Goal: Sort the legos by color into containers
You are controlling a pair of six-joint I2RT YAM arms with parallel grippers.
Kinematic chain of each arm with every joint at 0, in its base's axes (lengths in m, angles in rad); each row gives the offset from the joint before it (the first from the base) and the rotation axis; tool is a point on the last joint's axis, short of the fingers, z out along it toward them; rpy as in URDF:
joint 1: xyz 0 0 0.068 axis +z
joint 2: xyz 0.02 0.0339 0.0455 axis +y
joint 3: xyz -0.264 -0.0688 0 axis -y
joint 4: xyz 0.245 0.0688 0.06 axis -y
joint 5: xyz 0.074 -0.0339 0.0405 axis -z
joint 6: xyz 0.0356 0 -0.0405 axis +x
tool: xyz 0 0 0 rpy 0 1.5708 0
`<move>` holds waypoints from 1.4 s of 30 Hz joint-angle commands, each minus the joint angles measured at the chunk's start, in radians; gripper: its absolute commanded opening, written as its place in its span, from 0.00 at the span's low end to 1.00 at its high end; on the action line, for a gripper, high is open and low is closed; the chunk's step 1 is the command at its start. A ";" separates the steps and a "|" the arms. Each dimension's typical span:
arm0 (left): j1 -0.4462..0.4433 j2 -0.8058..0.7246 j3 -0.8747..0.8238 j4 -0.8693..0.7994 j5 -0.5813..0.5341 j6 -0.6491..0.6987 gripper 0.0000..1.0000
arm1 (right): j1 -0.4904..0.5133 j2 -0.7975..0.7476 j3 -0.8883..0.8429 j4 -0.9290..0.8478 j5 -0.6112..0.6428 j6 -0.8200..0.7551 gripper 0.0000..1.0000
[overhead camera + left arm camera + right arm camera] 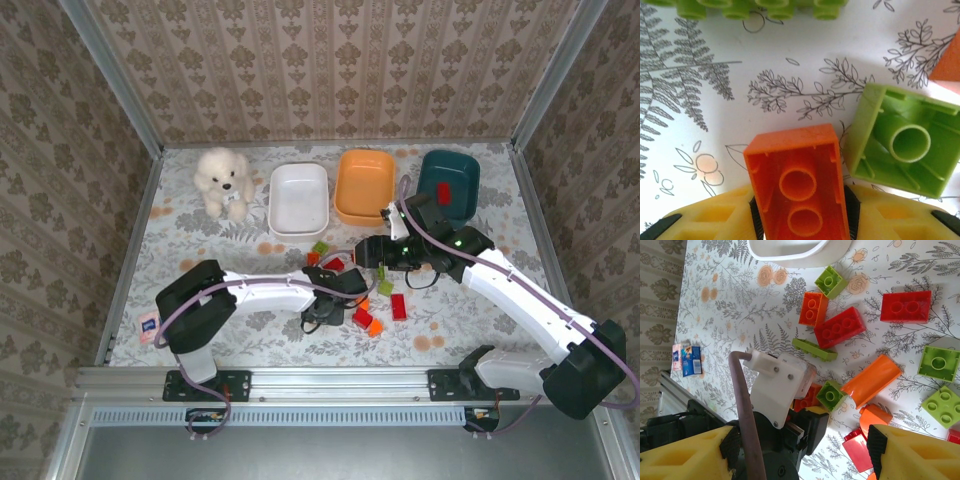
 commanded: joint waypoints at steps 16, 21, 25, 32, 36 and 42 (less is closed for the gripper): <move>0.072 -0.269 0.073 -0.318 -0.227 0.009 0.23 | 0.012 0.054 0.075 0.004 0.010 -0.032 0.70; 0.287 -0.434 0.059 -0.221 -0.144 0.155 0.21 | 0.019 0.111 0.161 -0.009 0.016 -0.073 0.70; 0.497 -0.400 0.107 -0.108 -0.016 0.311 0.21 | 0.016 0.171 0.249 -0.016 0.023 -0.082 0.70; 0.661 -0.063 0.435 -0.092 0.113 0.490 0.21 | -0.008 0.223 0.290 -0.007 0.025 -0.039 0.70; 0.705 0.142 0.616 -0.116 0.174 0.505 0.21 | -0.049 0.218 0.300 -0.012 0.039 -0.019 0.70; 0.706 0.376 0.856 -0.175 0.211 0.520 0.22 | -0.113 0.157 0.257 -0.030 0.051 0.002 0.70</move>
